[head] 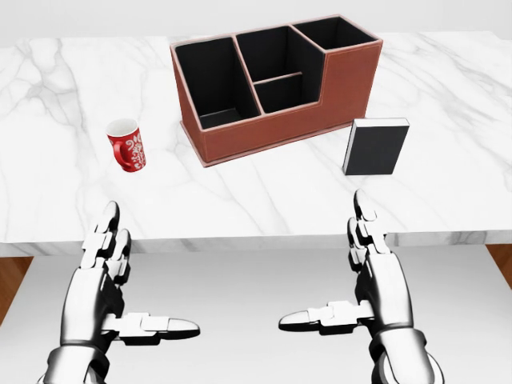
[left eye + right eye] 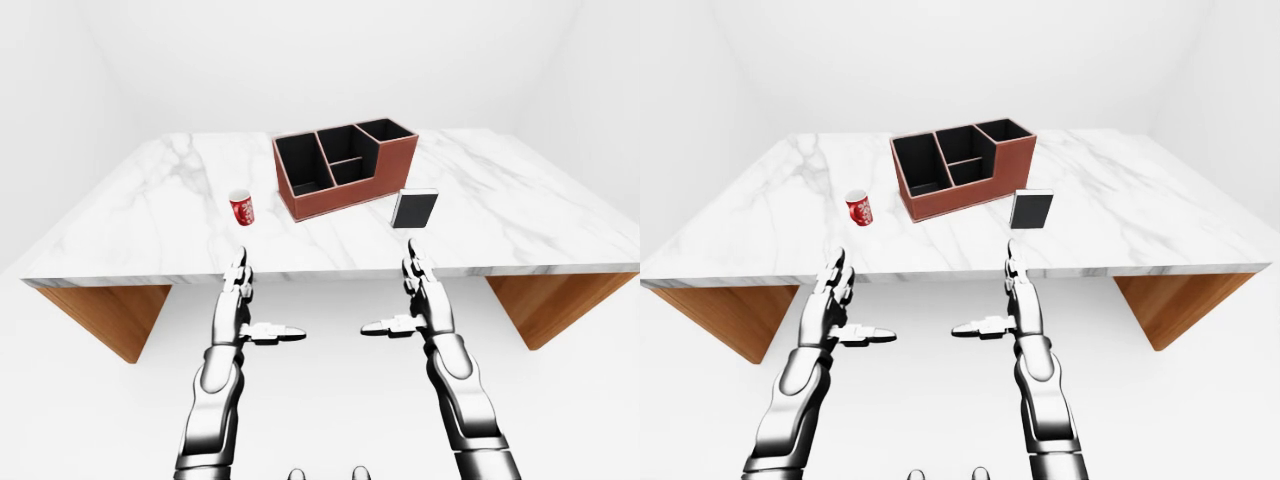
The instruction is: Pick up the book and place it in the left compartment of the caddy.
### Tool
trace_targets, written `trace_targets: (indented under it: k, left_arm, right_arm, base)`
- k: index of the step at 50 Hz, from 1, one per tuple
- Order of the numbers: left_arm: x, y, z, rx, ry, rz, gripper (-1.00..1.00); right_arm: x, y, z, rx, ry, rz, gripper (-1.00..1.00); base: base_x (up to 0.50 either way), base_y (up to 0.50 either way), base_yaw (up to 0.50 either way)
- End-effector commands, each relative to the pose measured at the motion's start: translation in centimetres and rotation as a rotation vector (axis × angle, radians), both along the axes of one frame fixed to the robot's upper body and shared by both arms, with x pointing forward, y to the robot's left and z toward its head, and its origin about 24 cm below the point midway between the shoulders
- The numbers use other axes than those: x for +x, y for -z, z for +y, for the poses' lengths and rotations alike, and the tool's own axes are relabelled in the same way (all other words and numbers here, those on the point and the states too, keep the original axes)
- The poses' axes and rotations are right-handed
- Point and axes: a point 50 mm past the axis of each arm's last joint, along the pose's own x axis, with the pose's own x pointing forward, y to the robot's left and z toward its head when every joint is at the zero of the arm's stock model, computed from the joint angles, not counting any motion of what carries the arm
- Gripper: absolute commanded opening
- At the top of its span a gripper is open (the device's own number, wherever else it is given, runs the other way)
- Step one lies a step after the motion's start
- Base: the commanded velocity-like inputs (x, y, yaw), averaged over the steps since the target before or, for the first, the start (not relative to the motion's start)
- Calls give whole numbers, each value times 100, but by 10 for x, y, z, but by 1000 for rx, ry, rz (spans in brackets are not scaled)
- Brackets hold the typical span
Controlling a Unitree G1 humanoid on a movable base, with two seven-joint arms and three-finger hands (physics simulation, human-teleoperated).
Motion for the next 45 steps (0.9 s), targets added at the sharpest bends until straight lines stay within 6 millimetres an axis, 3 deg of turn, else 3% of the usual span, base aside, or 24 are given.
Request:
trace_targets:
  k: [1, 7, 21, 31, 45]
  left_arm:
    - [-3, -14, 6, -7, 10, -23, 100]
    - [-17, -47, 10, -5, 17, -162, 100]
    - [-35, -101, 24, 35, 2, -398, 100]
    - [-51, -130, 25, 42, 0, -542, 100]
    - [-65, -155, 30, 37, -33, -672, 100]
  right_arm:
    - [-5, -13, 0, -50, 8, -35, 100]
    - [-16, -39, 1, -81, 12, -140, 100]
    - [-28, -88, -10, -87, 50, -353, 100]
    - [-44, -126, -17, -92, 71, -532, 100]
    - [-61, -149, -21, -101, 70, -649, 100]
  base:
    - [0, 0, 0]
    - [0, 0, 0]
    - [0, 0, 0]
    - [0, 0, 0]
    - [0, 0, 0]
